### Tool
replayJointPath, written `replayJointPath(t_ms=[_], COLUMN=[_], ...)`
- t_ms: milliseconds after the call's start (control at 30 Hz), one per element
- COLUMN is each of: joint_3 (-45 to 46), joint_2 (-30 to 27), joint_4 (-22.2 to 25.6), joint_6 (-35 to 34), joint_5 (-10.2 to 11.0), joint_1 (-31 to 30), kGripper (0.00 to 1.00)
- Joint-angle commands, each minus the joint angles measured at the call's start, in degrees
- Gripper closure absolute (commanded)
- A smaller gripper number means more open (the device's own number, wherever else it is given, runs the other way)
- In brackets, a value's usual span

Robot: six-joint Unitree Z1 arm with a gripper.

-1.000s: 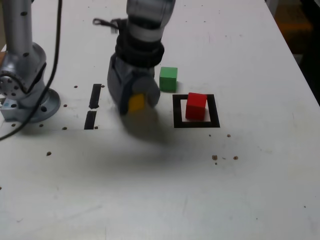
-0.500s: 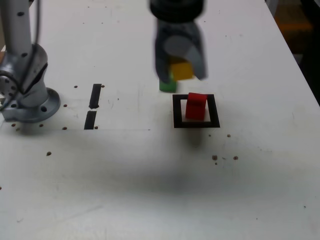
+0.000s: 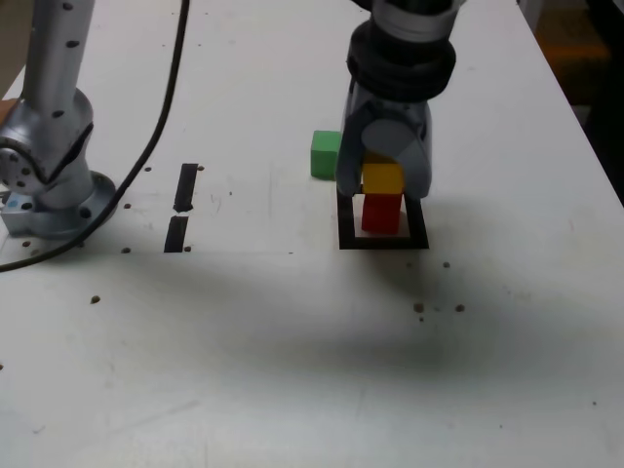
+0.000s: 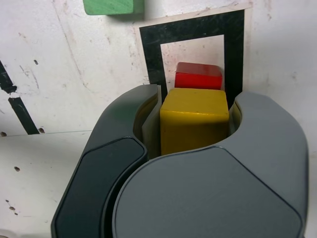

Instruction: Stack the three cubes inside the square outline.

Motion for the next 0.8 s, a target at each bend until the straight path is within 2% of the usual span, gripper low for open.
replayJointPath(t_ms=[0, 167, 533, 767], joint_3=[-0.19, -0.26, -0.57, -0.70], joint_2=[0.70, 2.09, 3.95, 3.97], joint_4=[0.02, -0.02, -0.27, 0.10], joint_6=[0.05, 0.20, 0.20, 1.52], joint_5=[0.11, 0.31, 2.38, 2.39], joint_1=[-0.01, 0.04, 0.53, 0.65], kGripper=[0.85, 0.83, 0.69, 0.43])
